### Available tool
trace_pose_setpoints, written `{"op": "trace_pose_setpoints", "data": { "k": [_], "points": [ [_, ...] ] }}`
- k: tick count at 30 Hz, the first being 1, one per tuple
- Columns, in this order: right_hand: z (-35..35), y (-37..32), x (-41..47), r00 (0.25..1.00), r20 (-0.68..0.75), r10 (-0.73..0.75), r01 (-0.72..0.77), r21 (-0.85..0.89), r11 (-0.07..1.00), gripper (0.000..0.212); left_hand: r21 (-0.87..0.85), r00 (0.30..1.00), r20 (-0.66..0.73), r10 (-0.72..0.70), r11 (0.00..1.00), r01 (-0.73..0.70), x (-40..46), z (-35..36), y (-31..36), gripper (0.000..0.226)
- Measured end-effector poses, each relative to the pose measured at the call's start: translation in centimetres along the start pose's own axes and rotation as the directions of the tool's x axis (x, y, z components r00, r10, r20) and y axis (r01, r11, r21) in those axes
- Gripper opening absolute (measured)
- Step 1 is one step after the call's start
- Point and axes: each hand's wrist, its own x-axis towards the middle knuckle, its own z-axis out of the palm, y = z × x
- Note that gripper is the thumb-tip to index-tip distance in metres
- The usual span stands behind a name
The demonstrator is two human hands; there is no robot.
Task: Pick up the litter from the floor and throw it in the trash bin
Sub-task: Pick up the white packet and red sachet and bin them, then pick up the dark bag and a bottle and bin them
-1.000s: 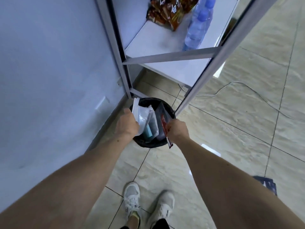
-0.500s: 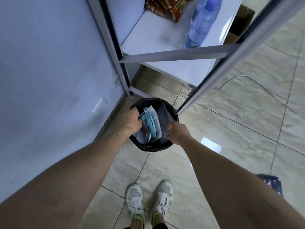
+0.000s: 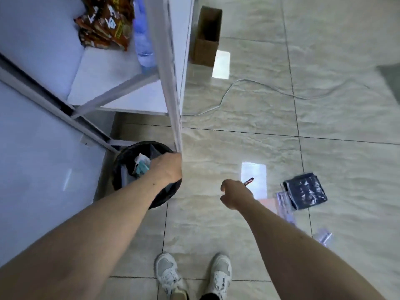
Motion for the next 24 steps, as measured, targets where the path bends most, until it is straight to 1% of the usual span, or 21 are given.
{"op": "trace_pose_setpoints", "data": {
  "k": [4, 9, 13, 19, 21, 24],
  "points": [
    [0.6, 7.5, -2.2, 0.996, -0.003, 0.094, -0.094, 0.074, 0.993, 0.034, 0.069, 0.997, 0.061, 0.048, 0.996, -0.053, -0.1, 1.3, 7.1, 0.024],
    [2.5, 16.7, -5.0, 0.986, 0.015, 0.164, -0.165, 0.139, 0.976, 0.034, 0.152, 0.986, 0.124, 0.113, 0.980, -0.131, -1.3, 4.3, 16.3, 0.032],
    [3.7, 24.6, -7.4, 0.981, 0.036, 0.190, -0.193, 0.141, 0.971, 0.034, 0.169, 0.979, 0.167, 0.116, 0.975, -0.145, -3.0, 7.4, 24.3, 0.035],
    [5.5, 36.8, -11.0, 0.967, 0.070, 0.243, -0.251, 0.141, 0.958, 0.036, 0.161, 0.974, 0.182, 0.136, 0.973, -0.165, -5.1, 12.4, 36.2, 0.039],
    [6.1, 40.2, -11.5, 0.961, 0.072, 0.265, -0.274, 0.154, 0.949, 0.036, 0.145, 0.973, 0.182, 0.143, 0.975, -0.170, -5.3, 13.9, 39.3, 0.039],
    [6.8, 44.3, -11.6, 0.952, 0.091, 0.294, -0.306, 0.190, 0.933, 0.032, 0.161, 0.967, 0.198, 0.158, 0.968, -0.191, -5.0, 16.5, 43.1, 0.038]
  ]
}}
